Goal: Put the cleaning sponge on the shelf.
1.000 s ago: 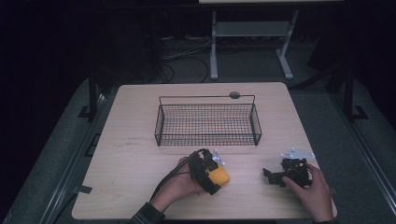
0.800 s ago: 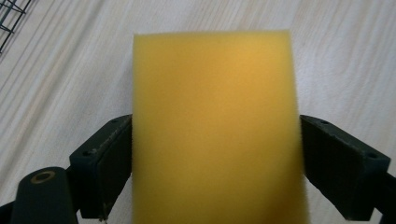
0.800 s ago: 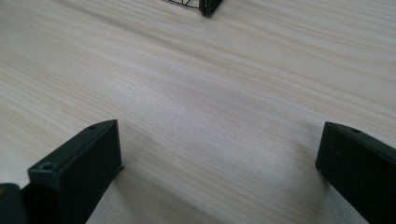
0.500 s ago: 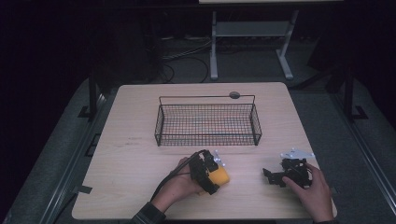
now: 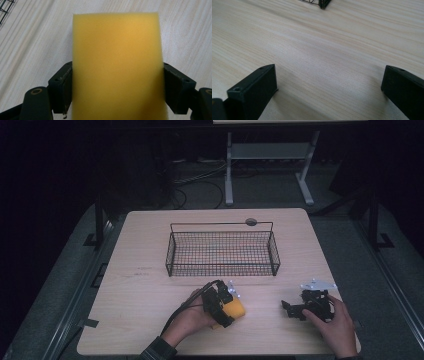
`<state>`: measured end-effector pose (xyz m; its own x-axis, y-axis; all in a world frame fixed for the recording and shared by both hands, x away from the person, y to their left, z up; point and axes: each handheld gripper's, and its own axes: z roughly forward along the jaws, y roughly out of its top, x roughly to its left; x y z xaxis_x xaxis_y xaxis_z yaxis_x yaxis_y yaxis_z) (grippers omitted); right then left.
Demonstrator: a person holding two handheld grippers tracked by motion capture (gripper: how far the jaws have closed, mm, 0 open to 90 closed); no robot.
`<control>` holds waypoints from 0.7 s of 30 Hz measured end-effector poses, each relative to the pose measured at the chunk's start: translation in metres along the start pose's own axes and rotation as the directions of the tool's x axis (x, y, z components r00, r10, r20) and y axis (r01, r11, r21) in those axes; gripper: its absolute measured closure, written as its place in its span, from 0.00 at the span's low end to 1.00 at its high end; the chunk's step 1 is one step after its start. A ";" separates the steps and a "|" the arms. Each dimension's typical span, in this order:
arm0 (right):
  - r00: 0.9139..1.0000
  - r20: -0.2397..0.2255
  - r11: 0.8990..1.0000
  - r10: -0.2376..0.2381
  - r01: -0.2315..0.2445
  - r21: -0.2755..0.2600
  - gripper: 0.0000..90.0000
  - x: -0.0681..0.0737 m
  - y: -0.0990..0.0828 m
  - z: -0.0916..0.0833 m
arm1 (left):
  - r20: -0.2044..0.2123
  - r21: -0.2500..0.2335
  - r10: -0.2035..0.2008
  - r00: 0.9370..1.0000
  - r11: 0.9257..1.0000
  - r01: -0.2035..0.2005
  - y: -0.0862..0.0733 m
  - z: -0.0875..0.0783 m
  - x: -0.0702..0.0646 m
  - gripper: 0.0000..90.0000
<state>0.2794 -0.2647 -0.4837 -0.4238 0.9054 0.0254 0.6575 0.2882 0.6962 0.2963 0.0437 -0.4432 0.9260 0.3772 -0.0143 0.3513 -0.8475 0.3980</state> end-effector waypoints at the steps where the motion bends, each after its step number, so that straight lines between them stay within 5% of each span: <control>1: 1.000 0.000 1.000 0.000 0.000 0.000 0.00 0.000 0.000 0.000 | 0.001 0.000 0.000 1.000 1.000 0.000 0.000 0.000 0.000 0.25; 21: 1.000 0.000 1.000 -0.001 0.001 0.000 0.00 0.000 0.000 0.000 | 0.019 -0.038 -0.016 1.000 0.999 0.017 0.005 -0.027 0.006 0.25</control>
<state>0.2795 -0.2648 -0.4837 -0.4246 0.9051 0.0251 0.6570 0.2889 0.6963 0.3004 0.0515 -0.4166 0.9227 0.3836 -0.0379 0.3612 -0.8260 0.4327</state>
